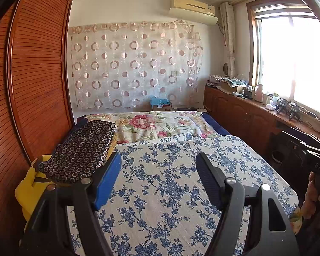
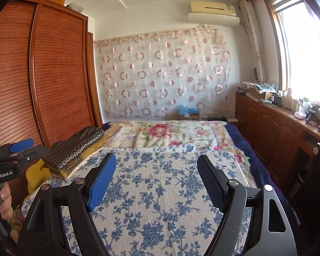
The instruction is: Fold small clothes
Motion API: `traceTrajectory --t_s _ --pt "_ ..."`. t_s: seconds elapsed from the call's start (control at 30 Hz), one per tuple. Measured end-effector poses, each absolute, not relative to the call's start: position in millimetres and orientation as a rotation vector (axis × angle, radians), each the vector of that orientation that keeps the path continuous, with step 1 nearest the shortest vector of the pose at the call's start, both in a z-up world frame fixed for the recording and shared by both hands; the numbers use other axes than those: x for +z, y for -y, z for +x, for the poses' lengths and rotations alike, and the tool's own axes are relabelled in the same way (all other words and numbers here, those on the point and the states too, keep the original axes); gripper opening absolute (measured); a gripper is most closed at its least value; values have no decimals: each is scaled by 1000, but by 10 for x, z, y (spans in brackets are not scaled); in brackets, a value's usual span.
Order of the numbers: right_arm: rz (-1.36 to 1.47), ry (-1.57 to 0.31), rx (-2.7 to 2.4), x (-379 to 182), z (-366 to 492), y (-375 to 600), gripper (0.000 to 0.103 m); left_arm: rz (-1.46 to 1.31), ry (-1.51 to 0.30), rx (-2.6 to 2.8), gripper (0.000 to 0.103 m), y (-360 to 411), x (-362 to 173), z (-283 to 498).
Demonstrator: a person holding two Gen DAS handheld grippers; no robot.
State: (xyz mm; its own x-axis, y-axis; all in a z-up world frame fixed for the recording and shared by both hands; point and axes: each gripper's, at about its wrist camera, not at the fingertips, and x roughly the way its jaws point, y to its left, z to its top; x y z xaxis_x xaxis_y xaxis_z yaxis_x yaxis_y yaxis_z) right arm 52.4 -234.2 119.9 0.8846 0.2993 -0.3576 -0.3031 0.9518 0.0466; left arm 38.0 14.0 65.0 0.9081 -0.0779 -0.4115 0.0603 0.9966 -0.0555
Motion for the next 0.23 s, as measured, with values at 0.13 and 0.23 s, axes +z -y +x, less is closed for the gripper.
traceTrajectory --t_s 0.13,0.23 --pt "-11 -370 314 1197 524 2346 80 -41 -426 -71 72 -140 649 380" --pt "-11 -370 314 1196 524 2347 80 -41 -426 -71 72 -140 648 380"
